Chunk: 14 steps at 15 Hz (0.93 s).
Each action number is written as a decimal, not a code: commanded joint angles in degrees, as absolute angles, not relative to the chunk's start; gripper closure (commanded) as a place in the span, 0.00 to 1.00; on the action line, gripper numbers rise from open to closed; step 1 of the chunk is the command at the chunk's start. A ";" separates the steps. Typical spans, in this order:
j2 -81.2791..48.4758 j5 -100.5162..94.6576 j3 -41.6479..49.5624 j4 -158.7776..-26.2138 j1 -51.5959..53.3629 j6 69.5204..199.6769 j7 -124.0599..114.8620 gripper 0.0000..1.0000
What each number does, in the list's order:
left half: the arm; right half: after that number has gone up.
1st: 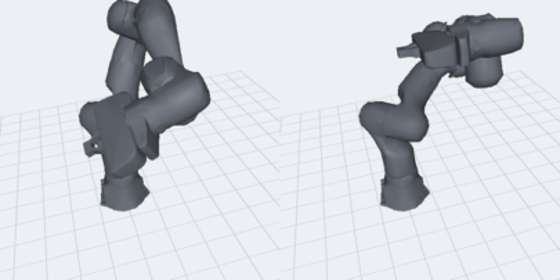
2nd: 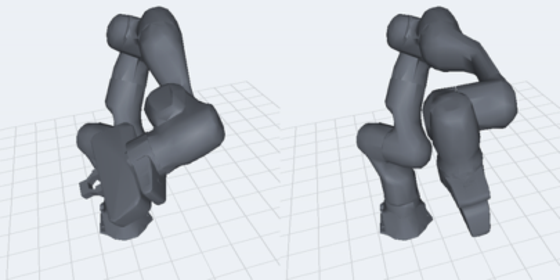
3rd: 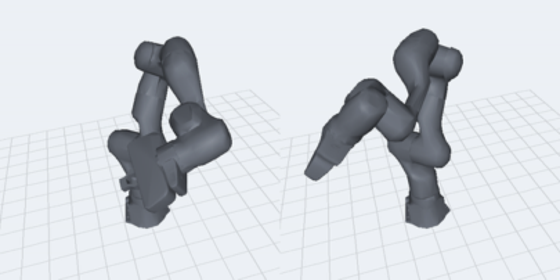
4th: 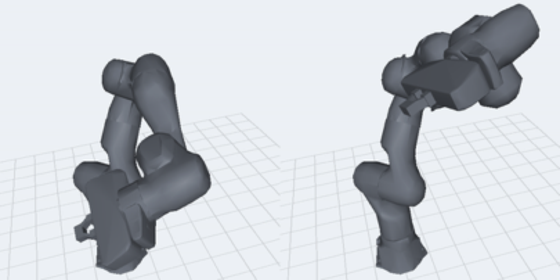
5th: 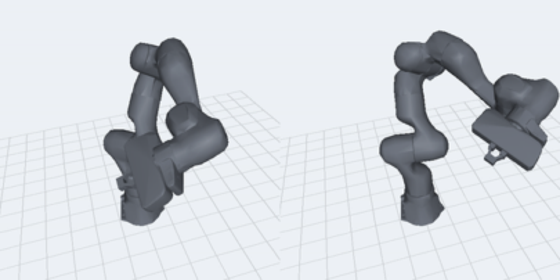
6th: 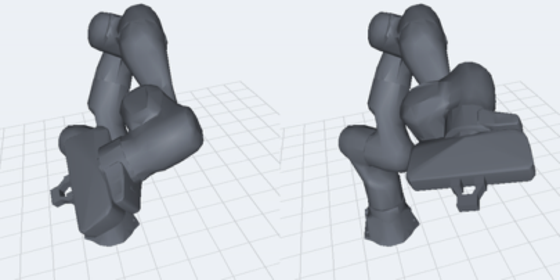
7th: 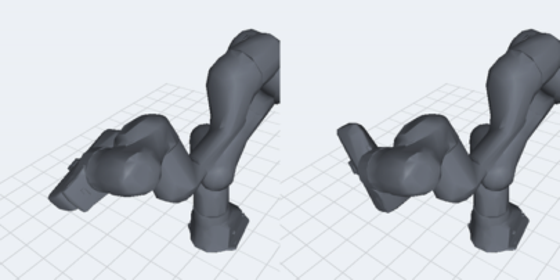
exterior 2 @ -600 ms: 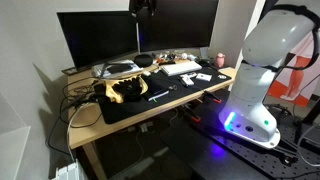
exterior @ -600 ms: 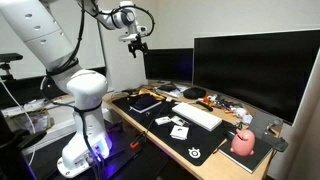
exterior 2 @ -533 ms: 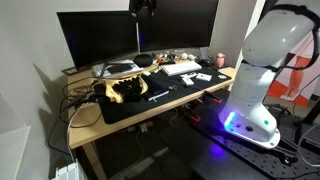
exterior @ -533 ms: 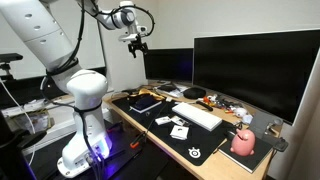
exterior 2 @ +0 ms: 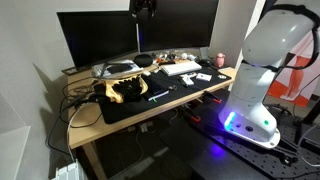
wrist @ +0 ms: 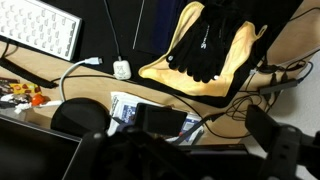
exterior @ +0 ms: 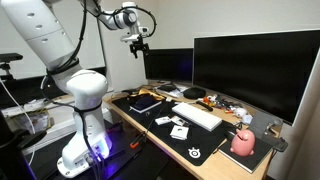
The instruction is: Wrap the gloves in the yellow towel
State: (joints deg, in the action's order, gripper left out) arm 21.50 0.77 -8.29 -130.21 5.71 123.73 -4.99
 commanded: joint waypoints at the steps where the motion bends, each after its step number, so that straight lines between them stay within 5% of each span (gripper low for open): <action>1: 16.25 0.58 -8.23 -124.71 5.27 122.05 -7.10 0.00; 14: -1.83 -6.15 -10.89 -110.28 8.05 123.35 -25.12 0.00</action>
State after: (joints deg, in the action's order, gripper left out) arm 1.93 -3.31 -10.35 -113.86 6.79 123.77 -21.15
